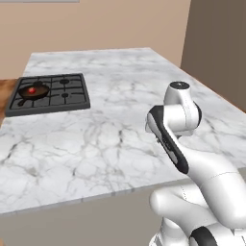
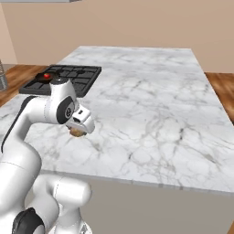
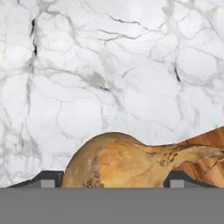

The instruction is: Place the pan on the front right burner on the stove. Then place the tomato and the onion in the pan and turn on the front right burner.

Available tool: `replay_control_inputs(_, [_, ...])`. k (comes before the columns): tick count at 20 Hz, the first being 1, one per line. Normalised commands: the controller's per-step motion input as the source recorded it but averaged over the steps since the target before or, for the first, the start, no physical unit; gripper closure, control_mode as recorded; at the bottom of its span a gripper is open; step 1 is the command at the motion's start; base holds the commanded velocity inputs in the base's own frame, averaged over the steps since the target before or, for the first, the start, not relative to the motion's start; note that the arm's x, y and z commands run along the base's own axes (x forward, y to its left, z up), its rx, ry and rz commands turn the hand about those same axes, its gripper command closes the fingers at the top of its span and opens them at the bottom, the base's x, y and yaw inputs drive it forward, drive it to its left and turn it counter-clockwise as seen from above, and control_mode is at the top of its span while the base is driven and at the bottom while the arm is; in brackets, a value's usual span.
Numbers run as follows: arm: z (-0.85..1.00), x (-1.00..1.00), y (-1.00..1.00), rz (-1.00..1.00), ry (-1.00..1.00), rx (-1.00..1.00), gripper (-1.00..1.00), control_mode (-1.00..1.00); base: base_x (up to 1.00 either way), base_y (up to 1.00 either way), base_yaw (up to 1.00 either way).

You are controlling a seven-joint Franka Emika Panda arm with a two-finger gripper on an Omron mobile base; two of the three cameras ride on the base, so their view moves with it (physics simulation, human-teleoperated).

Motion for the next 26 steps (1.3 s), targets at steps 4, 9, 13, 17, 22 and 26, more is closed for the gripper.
replay_control_inputs(4, [0.0, 0.0, 0.0, 0.0, 0.0, 0.0, 1.0, 1.0, -0.4, 0.0, 0.0])
replay_control_inputs(9, [0.0, 0.0, 0.0, 0.0, 0.0, 0.0, 1.0, 1.0, -0.42, 0.1, -0.04])
replay_control_inputs(13, [0.0, 0.0, 0.0, 0.0, 0.0, 0.0, 1.0, 1.0, -0.36, 0.47, -0.14])
replay_control_inputs(17, [0.0, 0.0, 0.0, 0.0, 0.0, 0.0, 1.0, 1.0, -0.33, 0.67, -0.18])
replay_control_inputs(22, [0.0, 0.0, 0.0, 0.0, 0.0, 0.0, 1.0, 1.0, -0.39, 0.64, -0.17])
replay_control_inputs(26, [0.0, 0.0, 0.0, 0.0, 0.0, 0.0, 1.0, 1.0, -0.44, 0.56, -0.16])
